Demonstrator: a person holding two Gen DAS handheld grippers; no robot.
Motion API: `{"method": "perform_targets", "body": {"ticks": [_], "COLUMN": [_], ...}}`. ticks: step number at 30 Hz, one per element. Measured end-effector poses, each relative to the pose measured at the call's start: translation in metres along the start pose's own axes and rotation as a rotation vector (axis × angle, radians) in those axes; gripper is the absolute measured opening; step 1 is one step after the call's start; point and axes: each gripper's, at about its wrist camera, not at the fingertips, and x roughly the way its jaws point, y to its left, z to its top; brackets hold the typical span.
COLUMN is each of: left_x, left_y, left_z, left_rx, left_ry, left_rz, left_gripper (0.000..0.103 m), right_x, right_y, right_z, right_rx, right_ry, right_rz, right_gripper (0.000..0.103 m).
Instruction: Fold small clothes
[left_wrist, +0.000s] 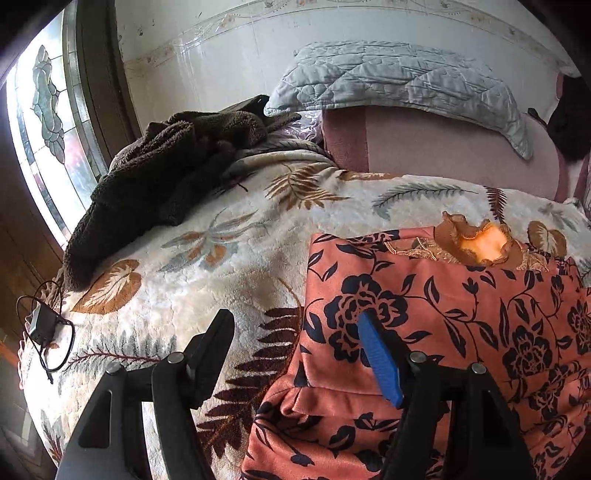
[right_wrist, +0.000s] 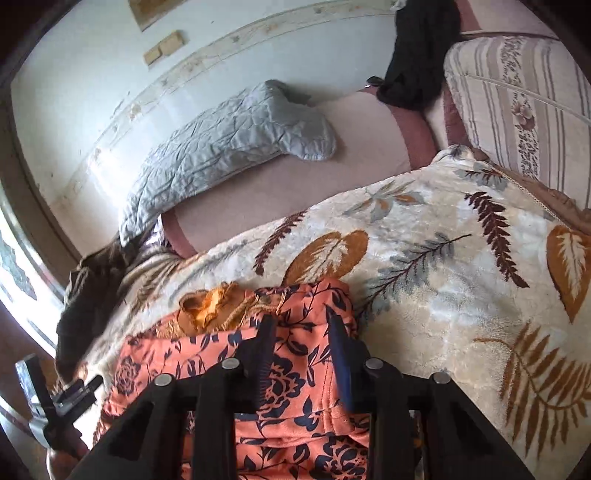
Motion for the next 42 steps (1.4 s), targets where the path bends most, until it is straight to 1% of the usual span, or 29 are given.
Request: {"method": "perform_targets", "body": {"ticks": [2,4,5,6,7,8,9,11,12,13,14,16,17,19,22,26,30,33,38,39,40,41,42], "left_x": [0.007,0.021,0.03,0.038,0.043,0.043,0.04,0.031,0.025,0.02,0.014,0.004,-0.001,-0.01,-0.02,-0.022,-0.021,-0.019,-0.015,-0.014,-0.012,-0.01,-0.007], "left_y": [-0.005,-0.012,-0.016,-0.018,-0.019,-0.018,-0.017,-0.015,-0.014,-0.013,-0.013,-0.014,-0.015,-0.018,-0.02,-0.021,-0.02,-0.019,-0.019,-0.019,-0.02,-0.022,-0.023], "left_z": [-0.002,-0.009,-0.013,-0.018,-0.023,-0.024,-0.024,-0.02,-0.019,-0.017,-0.015,-0.01,-0.008,-0.006,-0.004,-0.002,-0.002,-0.001,-0.001,-0.001,-0.001,-0.001,-0.002], "left_rx": [0.017,0.048,0.071,0.089,0.097,0.09,0.089,0.086,0.076,0.072,0.073,0.076,0.077,0.082,0.09,0.086,0.07,0.061,0.045,0.045,0.047,0.049,0.052], "left_ry": [0.029,0.096,0.135,0.17,0.195,0.188,0.183,0.16,0.137,0.114,0.093,0.05,0.029,-0.004,-0.041,-0.044,-0.039,-0.033,-0.021,-0.019,-0.017,-0.013,-0.009], "left_rz": [-0.004,-0.007,0.006,0.024,0.03,0.023,0.02,-0.003,-0.011,-0.015,-0.019,-0.029,-0.033,-0.041,-0.05,-0.059,-0.068,-0.072,-0.073,-0.073,-0.072,-0.066,-0.057], "left_gripper": [0.07,0.07,0.07,0.07,0.071,0.071,0.071,0.07,0.07,0.07,0.07,0.07,0.07,0.07,0.071,0.073,0.073,0.075,0.077,0.078,0.079,0.083,0.087], "right_x": [0.013,0.034,0.046,0.061,0.078,0.094,0.098,0.089,0.081,0.073,0.065,0.054,0.052,0.055,0.061,0.075,0.098,0.094,0.064,0.061,0.06,0.062,0.066], "right_y": [0.01,0.015,0.014,0.01,0.005,0.0,-0.003,0.003,0.007,0.01,0.015,0.025,0.031,0.038,0.043,0.042,0.032,0.032,0.035,0.033,0.03,0.026,0.022], "right_z": [-0.008,-0.014,-0.017,-0.023,-0.029,-0.037,-0.041,-0.035,-0.032,-0.029,-0.027,-0.024,-0.022,-0.023,-0.027,-0.035,-0.045,-0.043,-0.031,-0.029,-0.027,-0.027,-0.028], "right_rx": [-0.015,-0.013,-0.002,0.01,0.015,0.014,0.01,-0.012,-0.002,0.009,0.006,-0.016,-0.022,-0.028,-0.038,-0.047,-0.052,-0.049,-0.039,-0.025,-0.014,-0.004,0.009], "right_ry": [0.054,0.11,0.148,0.197,0.267,0.333,0.333,0.296,0.268,0.238,0.205,0.154,0.147,0.156,0.193,0.249,0.338,0.329,0.202,0.187,0.18,0.184,0.195], "right_rz": [0.018,0.008,-0.004,-0.032,-0.064,-0.095,-0.093,-0.091,-0.062,-0.021,0.001,0.008,0.021,0.025,0.025,-0.001,-0.055,-0.046,-0.028,-0.029,-0.036,-0.051,-0.063], "right_gripper": [0.03,0.03,0.03,0.03,0.03,0.028,0.028,0.029,0.031,0.031,0.031,0.031,0.031,0.031,0.031,0.031,0.032,0.032,0.033,0.035,0.042,0.05,0.063]}}
